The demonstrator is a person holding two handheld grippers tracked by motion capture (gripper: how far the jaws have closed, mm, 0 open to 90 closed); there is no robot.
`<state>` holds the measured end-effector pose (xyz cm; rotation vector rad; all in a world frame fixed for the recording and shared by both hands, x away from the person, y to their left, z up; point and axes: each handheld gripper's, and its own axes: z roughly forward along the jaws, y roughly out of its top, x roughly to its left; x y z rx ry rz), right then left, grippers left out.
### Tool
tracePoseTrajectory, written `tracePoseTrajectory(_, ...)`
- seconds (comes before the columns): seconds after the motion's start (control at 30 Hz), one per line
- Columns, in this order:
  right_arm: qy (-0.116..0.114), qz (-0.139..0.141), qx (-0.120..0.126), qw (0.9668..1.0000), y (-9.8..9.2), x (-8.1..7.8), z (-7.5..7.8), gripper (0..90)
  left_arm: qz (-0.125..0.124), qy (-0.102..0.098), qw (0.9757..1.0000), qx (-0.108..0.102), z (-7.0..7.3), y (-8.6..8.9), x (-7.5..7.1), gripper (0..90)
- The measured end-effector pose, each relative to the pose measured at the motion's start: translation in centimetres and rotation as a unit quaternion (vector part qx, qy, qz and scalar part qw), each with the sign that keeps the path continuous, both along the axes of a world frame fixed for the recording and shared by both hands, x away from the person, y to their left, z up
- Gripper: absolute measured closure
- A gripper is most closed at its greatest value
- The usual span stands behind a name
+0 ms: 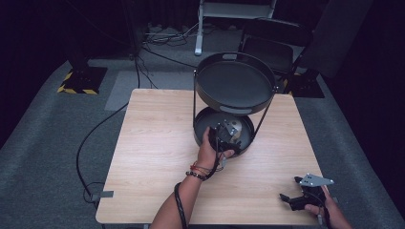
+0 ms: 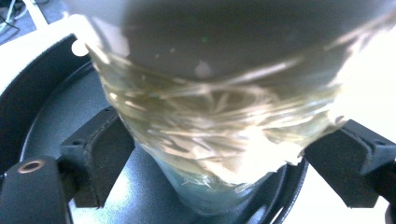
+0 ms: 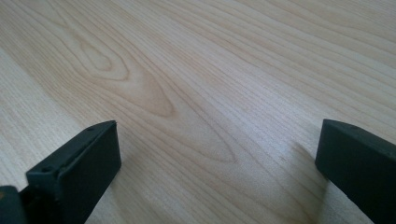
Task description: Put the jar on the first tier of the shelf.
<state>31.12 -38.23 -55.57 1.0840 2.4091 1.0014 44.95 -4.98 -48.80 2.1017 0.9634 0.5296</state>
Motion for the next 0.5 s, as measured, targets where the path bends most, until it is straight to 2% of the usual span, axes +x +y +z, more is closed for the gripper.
tracePoseTrajectory(0.1,0.0,0.0,0.0,1.0,0.0,0.0,0.0,0.0,-0.009,0.008,0.9999,0.001,0.09,0.08,-0.06,3.5)
tracePoseTrajectory(0.2,0.0,0.0,0.0,1.0,0.0,0.0,0.0,0.0,-0.019,0.014,0.9997,0.007,0.12,0.11,-0.22,2.8)
tracePoseTrajectory(0.5,0.0,0.0,0.0,1.0,0.0,0.0,0.0,0.0,-0.025,0.004,0.9995,0.02,0.54,0.23,-0.58,2.6)
